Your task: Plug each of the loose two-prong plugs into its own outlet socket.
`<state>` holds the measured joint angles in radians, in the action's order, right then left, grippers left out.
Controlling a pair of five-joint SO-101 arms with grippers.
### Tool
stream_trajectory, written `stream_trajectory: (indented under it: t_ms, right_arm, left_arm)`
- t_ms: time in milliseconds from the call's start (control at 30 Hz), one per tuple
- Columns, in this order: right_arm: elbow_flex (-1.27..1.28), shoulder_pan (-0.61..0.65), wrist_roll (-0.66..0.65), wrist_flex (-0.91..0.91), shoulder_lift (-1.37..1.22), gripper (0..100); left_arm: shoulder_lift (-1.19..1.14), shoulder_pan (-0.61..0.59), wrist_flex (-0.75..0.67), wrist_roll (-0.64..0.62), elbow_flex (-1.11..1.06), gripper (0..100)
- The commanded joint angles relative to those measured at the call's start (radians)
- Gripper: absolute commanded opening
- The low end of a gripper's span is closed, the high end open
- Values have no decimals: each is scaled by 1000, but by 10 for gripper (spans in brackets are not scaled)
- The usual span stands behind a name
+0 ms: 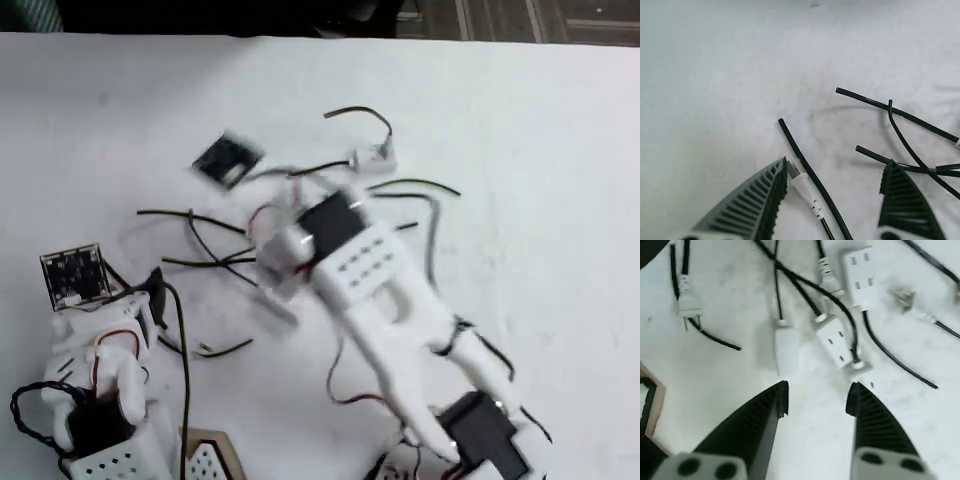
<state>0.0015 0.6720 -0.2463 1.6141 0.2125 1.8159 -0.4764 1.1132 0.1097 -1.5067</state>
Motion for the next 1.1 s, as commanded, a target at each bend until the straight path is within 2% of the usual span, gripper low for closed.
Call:
stream_trajectory:
  t_ms: [0,167,267,400,667,1067]
  right_arm:
    - [-55,-151,-77,8,24,190]
    - [-58,-294,-91,-15,-122,190]
    - [-58,-338,-91,-102,-225,188]
    - [-55,-360,-94,-239,-351,188]
    - [-164,-360,-72,-297,-495,187]
    - [-500,-361,671,-292,-792,190]
  left_arm:
    - [7,-1,-18,8,5,305]
    - [7,-1,-18,8,5,305]
    - [7,-1,-18,8,5,305]
    - [7,-1,-18,8,5,305]
    - [7,-1,-18,8,3,305]
    - [7,-1,-23,8,-3,305]
